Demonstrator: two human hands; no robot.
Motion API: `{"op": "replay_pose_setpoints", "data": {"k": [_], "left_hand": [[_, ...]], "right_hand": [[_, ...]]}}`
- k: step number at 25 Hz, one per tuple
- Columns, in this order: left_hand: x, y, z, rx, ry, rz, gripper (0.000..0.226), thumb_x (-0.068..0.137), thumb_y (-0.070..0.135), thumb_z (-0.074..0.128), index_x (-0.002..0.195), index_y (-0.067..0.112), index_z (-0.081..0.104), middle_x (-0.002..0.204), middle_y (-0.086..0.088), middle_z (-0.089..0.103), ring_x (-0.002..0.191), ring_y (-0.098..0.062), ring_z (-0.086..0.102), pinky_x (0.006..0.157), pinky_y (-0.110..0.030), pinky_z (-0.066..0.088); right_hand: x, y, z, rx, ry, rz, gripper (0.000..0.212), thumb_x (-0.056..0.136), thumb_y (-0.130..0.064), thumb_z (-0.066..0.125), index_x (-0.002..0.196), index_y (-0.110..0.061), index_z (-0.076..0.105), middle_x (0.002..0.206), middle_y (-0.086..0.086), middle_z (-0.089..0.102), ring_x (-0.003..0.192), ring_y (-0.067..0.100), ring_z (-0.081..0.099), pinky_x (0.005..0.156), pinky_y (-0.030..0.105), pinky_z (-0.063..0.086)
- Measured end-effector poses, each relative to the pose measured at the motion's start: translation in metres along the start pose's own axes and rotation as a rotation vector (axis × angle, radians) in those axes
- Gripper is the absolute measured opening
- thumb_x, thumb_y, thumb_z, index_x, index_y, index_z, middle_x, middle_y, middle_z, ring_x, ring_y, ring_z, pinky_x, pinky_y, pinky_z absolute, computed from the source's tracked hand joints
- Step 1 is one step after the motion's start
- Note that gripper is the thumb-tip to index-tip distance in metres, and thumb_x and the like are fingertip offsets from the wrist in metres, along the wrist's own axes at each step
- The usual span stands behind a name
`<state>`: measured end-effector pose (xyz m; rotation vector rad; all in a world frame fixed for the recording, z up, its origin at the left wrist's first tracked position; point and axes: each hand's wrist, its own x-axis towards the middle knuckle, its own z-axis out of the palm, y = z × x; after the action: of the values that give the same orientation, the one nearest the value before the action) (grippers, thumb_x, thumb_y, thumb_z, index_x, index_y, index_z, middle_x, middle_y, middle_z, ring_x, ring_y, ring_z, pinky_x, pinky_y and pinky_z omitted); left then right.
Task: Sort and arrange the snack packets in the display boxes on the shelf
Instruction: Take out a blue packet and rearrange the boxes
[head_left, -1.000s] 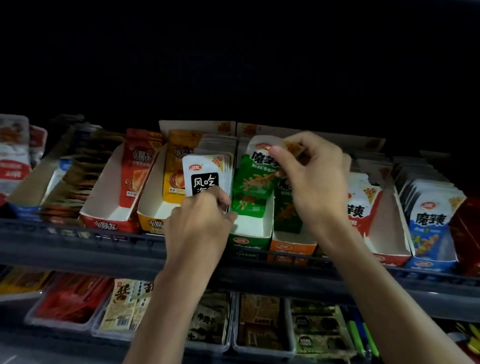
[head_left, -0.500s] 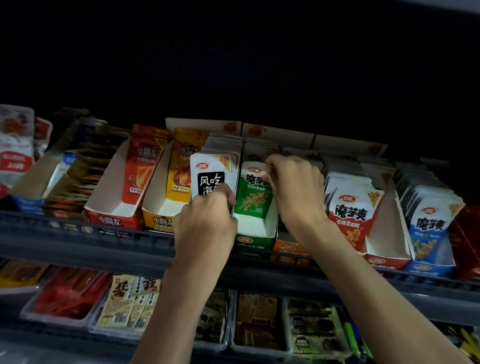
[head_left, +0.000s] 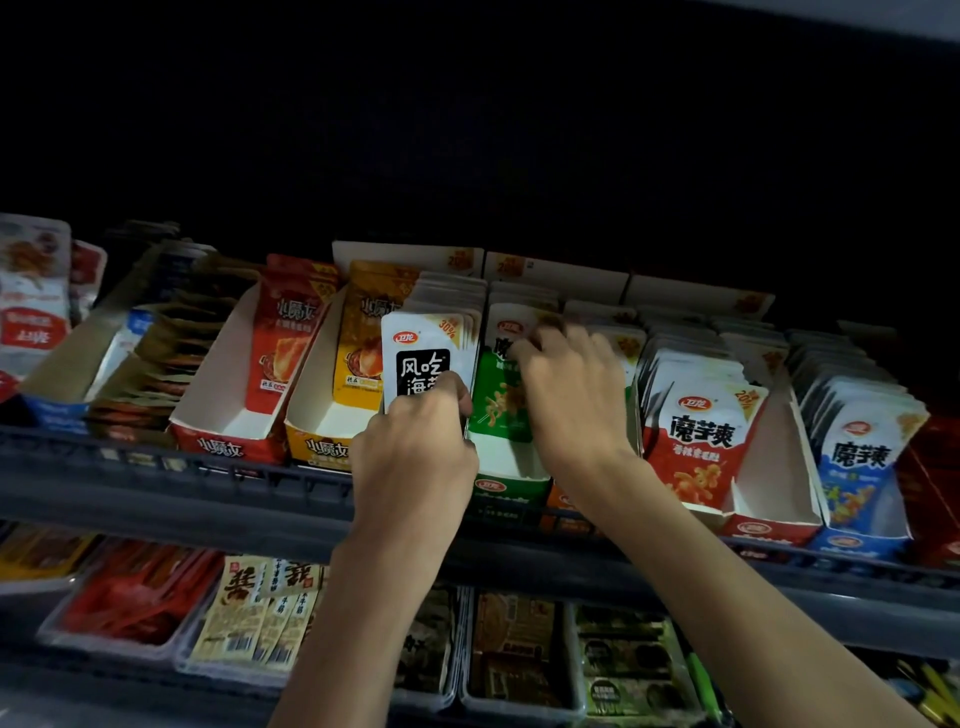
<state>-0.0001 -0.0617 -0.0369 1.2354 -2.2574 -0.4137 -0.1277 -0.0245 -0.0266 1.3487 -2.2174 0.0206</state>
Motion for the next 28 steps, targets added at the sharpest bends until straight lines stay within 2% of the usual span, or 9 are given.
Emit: {"op": "replay_pose_setpoints", "data": {"k": [6,13,16,19,22,24,26,28], "left_hand": [[0.000,0.001,-0.001,-0.007,-0.002,0.015,0.021,0.087,0.016,0.064,0.097,0.032,0.055,0.088,0.005,0.062,0.074,-0.017,0.047,0.060,-0.030,0.033],[-0.001,0.003,-0.001,0.032,0.000,0.019,0.020,0.088,0.018,0.063,0.101,0.033,0.059,0.093,0.005,0.064,0.074,-0.016,0.044,0.060,-0.028,0.033],[-0.001,0.005,0.001,0.025,0.015,0.022,0.017,0.088,0.019,0.063,0.098,0.033,0.060,0.091,0.007,0.065,0.070,-0.016,0.048,0.055,-0.027,0.031],[0.001,0.009,0.003,-0.034,0.058,0.060,0.012,0.088,0.024,0.063,0.097,0.032,0.062,0.093,0.008,0.065,0.072,-0.015,0.056,0.053,-0.026,0.034],[0.002,0.014,0.007,-0.146,0.040,0.138,0.011,0.088,0.024,0.064,0.097,0.030,0.064,0.093,0.011,0.065,0.073,-0.010,0.060,0.055,-0.025,0.044],[0.001,0.019,0.011,-0.184,-0.002,0.200,0.010,0.088,0.025,0.064,0.096,0.032,0.064,0.086,0.013,0.065,0.067,-0.002,0.059,0.053,-0.018,0.041],[-0.001,0.022,0.015,-0.186,-0.050,0.262,0.010,0.089,0.029,0.065,0.097,0.033,0.063,0.078,0.014,0.064,0.054,0.004,0.053,0.046,-0.009,0.030],[-0.002,0.024,0.019,-0.176,-0.073,0.306,0.010,0.088,0.034,0.067,0.097,0.034,0.063,0.075,0.015,0.063,0.045,0.007,0.048,0.041,-0.008,0.031]], "right_hand": [[0.003,-0.001,0.001,-0.054,-0.026,-0.011,0.040,0.088,-0.021,0.066,0.127,-0.021,0.057,0.120,0.005,0.059,0.116,0.026,0.047,0.094,0.038,0.034],[0.002,0.004,0.000,0.050,-0.010,-0.031,0.045,0.088,-0.021,0.068,0.131,-0.022,0.055,0.125,0.005,0.057,0.118,0.025,0.045,0.096,0.037,0.034],[-0.009,0.017,-0.008,0.169,0.135,0.017,0.040,0.090,-0.020,0.065,0.130,-0.019,0.059,0.123,0.006,0.059,0.114,0.025,0.047,0.094,0.036,0.033],[-0.020,0.045,-0.013,0.110,0.349,0.197,0.030,0.086,-0.020,0.068,0.115,-0.012,0.068,0.104,0.011,0.065,0.100,0.029,0.051,0.083,0.037,0.026],[-0.022,0.063,-0.008,0.021,0.330,0.272,0.021,0.084,-0.019,0.071,0.103,-0.010,0.071,0.100,0.015,0.064,0.098,0.034,0.048,0.081,0.041,0.023],[-0.023,0.064,-0.002,0.030,0.295,0.270,0.017,0.083,-0.018,0.071,0.099,-0.011,0.071,0.103,0.014,0.062,0.100,0.035,0.045,0.085,0.043,0.023],[-0.024,0.063,0.003,0.044,0.311,0.252,0.016,0.082,-0.016,0.071,0.097,-0.011,0.071,0.100,0.014,0.062,0.099,0.035,0.046,0.087,0.043,0.023],[-0.025,0.064,0.004,0.056,0.352,0.246,0.017,0.081,-0.015,0.071,0.098,-0.011,0.071,0.097,0.013,0.062,0.097,0.035,0.048,0.087,0.043,0.023]]}}
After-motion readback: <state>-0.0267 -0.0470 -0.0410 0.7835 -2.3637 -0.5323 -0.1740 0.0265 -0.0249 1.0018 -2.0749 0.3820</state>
